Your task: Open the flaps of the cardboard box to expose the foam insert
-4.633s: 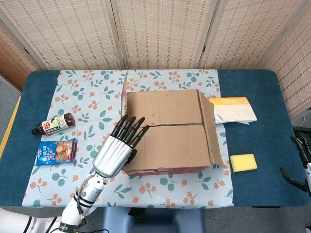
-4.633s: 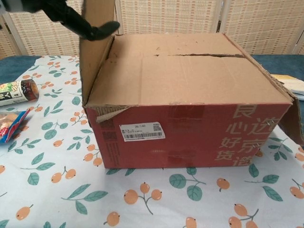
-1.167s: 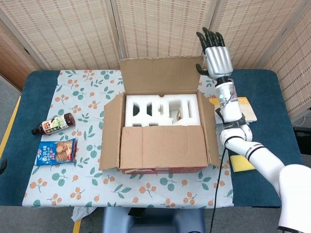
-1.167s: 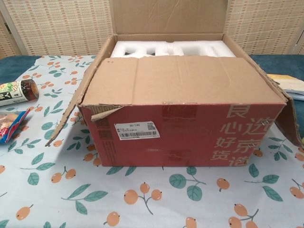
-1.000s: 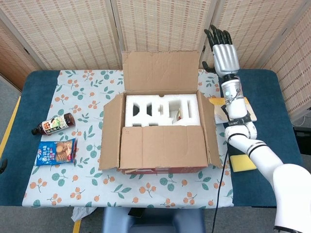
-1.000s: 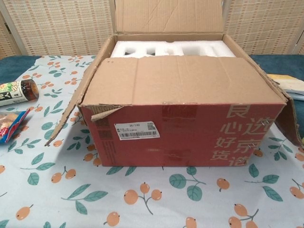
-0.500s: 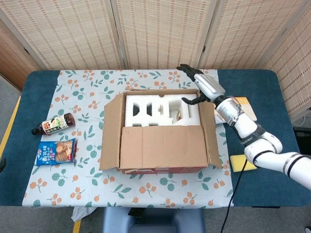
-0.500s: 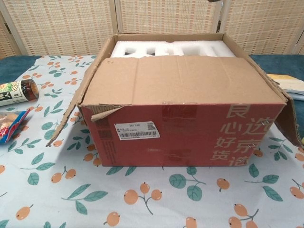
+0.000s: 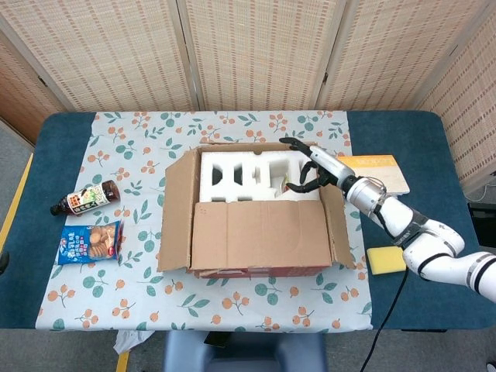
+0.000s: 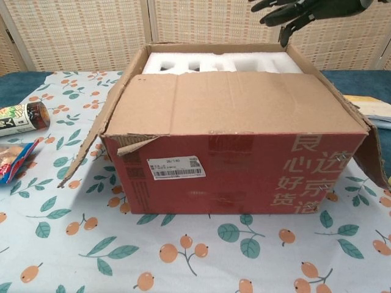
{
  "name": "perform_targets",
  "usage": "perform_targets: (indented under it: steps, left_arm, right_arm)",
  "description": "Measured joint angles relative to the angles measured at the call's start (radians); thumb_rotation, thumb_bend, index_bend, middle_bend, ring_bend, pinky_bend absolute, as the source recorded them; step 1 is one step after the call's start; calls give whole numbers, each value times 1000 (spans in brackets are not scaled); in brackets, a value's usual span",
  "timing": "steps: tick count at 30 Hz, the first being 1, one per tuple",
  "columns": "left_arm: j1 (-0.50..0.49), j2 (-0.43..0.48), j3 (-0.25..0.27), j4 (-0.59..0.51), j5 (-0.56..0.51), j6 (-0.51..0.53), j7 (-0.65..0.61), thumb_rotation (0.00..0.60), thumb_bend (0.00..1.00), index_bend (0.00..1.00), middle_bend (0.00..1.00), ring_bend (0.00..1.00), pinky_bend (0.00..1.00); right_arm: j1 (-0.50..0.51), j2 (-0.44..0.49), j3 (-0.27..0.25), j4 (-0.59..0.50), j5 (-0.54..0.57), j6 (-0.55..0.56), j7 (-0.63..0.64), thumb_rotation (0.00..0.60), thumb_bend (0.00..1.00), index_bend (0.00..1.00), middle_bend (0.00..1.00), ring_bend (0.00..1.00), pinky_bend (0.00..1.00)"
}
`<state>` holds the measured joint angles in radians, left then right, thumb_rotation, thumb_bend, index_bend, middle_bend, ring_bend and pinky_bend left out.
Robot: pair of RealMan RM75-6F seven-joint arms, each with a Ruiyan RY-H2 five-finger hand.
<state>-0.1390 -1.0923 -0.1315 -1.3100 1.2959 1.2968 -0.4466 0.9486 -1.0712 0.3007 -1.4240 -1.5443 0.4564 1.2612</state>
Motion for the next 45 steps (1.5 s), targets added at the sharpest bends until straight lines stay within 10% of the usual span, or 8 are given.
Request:
perform_targets:
  steps: [16, 45]
  left_arm:
    - [19, 16, -4, -36, 20, 35, 7, 600, 478, 0, 0, 0, 0]
    - [22, 15, -14, -43, 10, 28, 36, 600, 478, 0, 0, 0, 0]
  right_arm:
    - [74, -60, -244, 88, -203, 201, 260, 600, 378, 0, 0, 44, 488]
    - [92, -89, -359, 143, -193, 352, 303, 600, 377, 0, 0, 43, 482]
